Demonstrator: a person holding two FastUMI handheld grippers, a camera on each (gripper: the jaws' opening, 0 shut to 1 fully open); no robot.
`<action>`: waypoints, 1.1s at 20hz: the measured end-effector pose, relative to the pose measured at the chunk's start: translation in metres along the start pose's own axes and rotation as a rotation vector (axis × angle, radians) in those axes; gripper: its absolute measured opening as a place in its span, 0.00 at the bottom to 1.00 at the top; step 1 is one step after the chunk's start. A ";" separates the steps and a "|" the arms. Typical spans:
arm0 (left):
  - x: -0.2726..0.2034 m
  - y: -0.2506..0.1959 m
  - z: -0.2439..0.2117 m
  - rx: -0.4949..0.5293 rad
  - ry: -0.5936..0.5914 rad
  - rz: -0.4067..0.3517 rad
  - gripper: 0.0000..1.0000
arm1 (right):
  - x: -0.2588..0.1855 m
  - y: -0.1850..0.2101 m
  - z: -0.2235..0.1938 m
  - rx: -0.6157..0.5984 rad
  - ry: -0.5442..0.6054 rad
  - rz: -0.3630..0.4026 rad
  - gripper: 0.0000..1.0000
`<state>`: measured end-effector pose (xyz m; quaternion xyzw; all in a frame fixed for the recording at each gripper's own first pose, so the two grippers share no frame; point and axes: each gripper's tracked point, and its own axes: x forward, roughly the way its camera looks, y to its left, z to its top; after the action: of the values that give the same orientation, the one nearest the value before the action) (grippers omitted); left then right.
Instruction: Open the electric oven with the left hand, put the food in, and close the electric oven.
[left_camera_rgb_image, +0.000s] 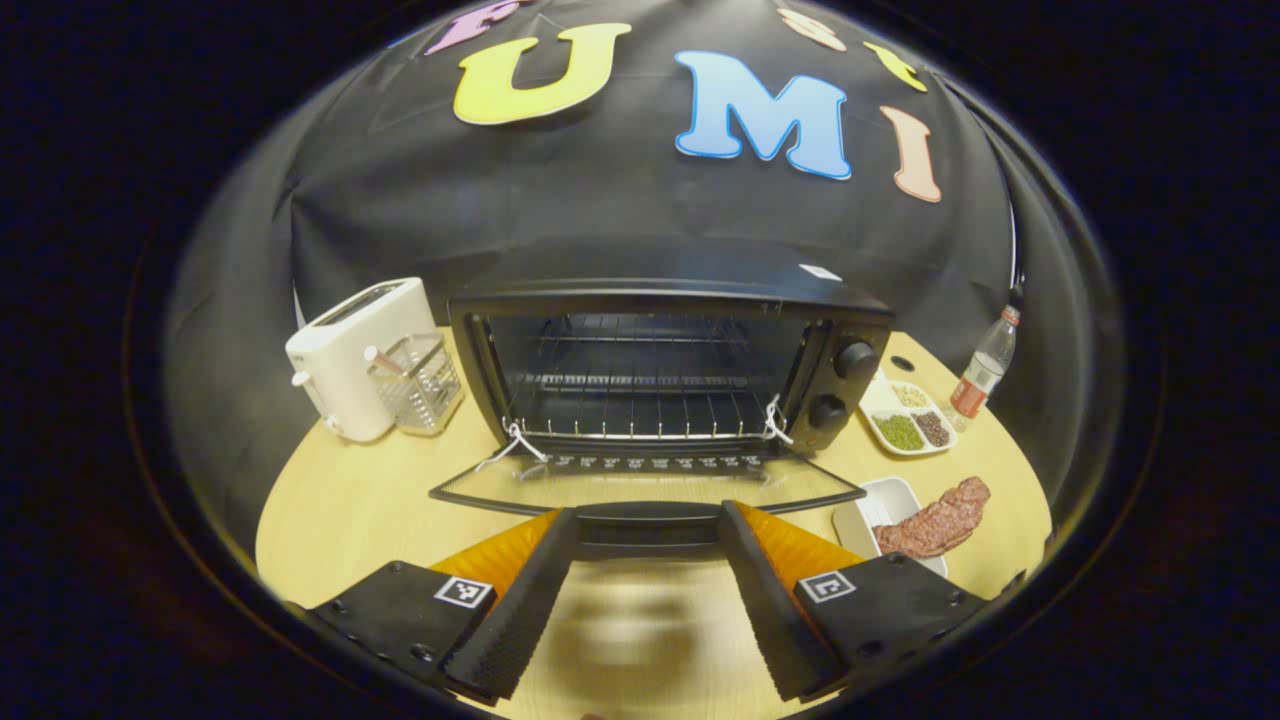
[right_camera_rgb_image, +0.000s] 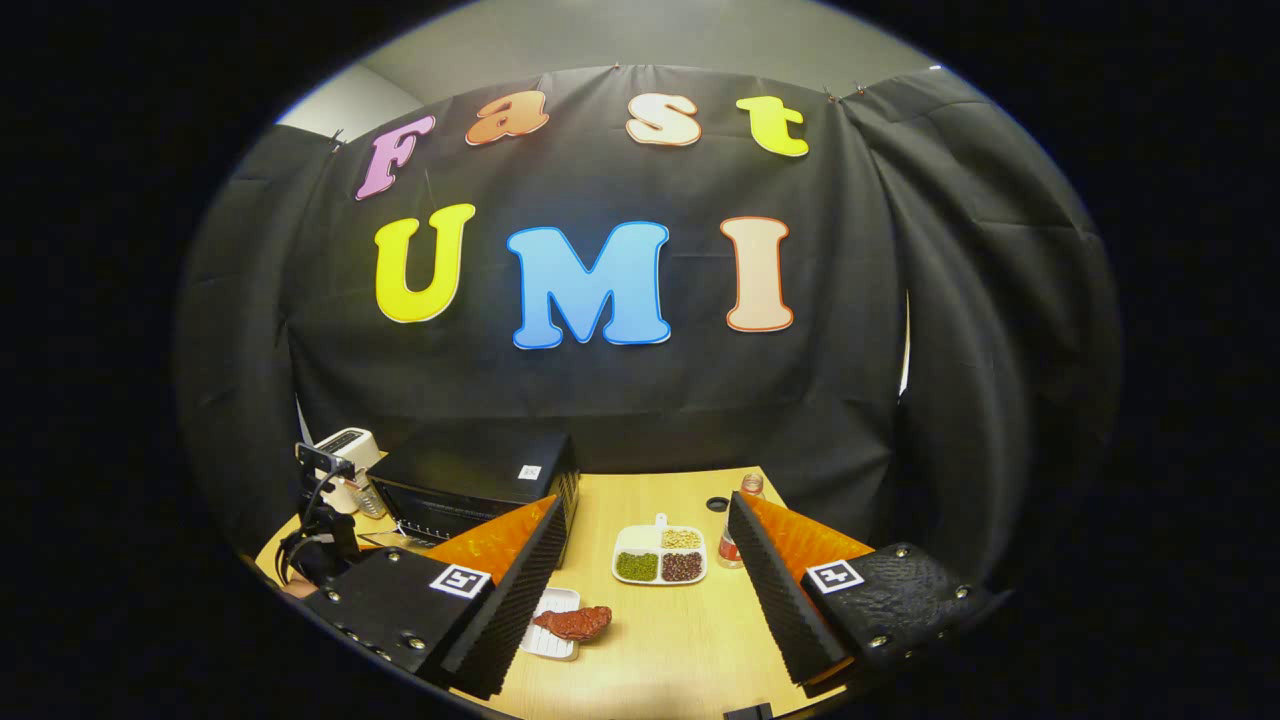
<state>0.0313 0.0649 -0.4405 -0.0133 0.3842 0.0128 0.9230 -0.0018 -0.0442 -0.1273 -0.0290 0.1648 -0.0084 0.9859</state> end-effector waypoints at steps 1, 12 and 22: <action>-0.001 0.000 -0.004 0.002 0.003 -0.001 0.92 | 0.002 -0.001 -0.003 0.012 0.007 0.006 0.99; 0.000 0.013 -0.033 0.018 0.034 0.039 0.96 | 0.027 -0.006 -0.054 0.001 0.163 0.102 0.99; -0.108 -0.032 0.107 -0.028 -0.310 0.011 0.95 | 0.082 0.013 -0.198 0.279 0.568 0.330 0.99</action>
<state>0.0321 0.0356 -0.2887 -0.0219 0.2370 0.0252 0.9709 0.0116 -0.0438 -0.3416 0.1363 0.4319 0.1209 0.8833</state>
